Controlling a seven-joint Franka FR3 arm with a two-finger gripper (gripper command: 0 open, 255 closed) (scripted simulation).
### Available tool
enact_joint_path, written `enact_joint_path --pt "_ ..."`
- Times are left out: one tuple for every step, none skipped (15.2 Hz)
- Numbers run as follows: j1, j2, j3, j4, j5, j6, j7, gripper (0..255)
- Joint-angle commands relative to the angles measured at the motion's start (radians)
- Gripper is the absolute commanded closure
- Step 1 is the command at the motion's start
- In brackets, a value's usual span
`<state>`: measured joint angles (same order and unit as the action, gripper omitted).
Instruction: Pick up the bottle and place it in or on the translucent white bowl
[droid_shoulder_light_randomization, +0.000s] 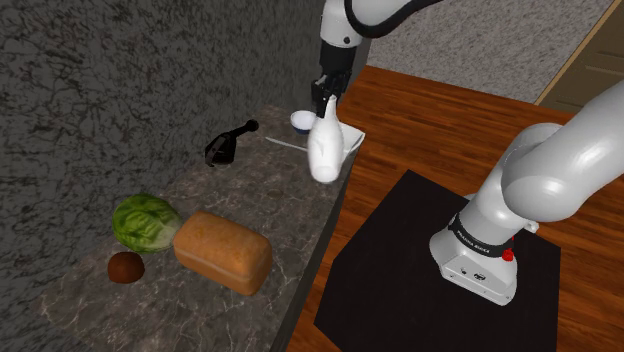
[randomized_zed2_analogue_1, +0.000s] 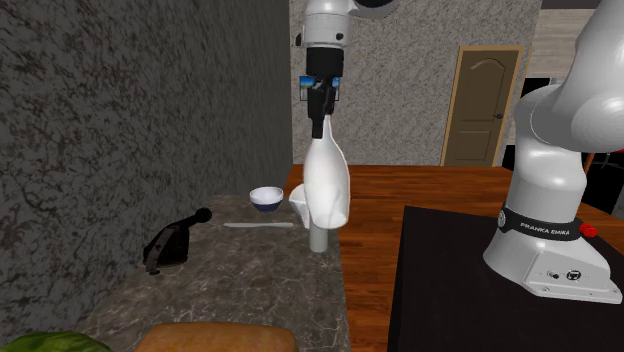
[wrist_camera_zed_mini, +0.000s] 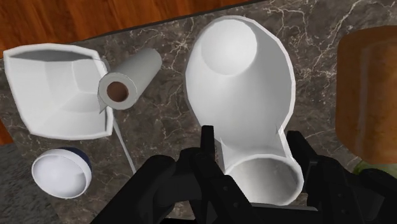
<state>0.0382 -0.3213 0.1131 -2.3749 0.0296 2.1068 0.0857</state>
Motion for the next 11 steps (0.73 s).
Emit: enact_joint_path --pt "0.0 -0.009 -0.001 0.019 0.0 -0.028 0.0 255" --pt "0.0 -0.012 -0.001 0.027 0.0 -0.039 -0.001 255" --pt "-0.01 -0.007 -0.017 0.041 -0.005 -0.048 -0.024 255" --pt "-0.02 -0.001 -0.033 0.056 -0.01 -0.058 -0.047 255" --pt "-0.03 0.006 -0.049 0.073 -0.014 -0.067 -0.069 255" --pt "-0.04 0.014 -0.065 0.09 -0.019 -0.077 -0.092 255" --pt "-0.05 0.023 -0.08 0.109 -0.023 -0.087 -0.114 255" --pt "-0.059 0.032 -0.095 0.128 -0.026 -0.097 -0.136 255" --pt "-0.069 0.043 -0.109 0.149 -0.03 -0.106 -0.159 255" --pt "-0.078 0.055 -0.124 0.171 -0.033 -0.116 -0.181 255" --pt "-0.087 0.068 -0.138 0.194 -0.035 -0.127 -0.203 255"
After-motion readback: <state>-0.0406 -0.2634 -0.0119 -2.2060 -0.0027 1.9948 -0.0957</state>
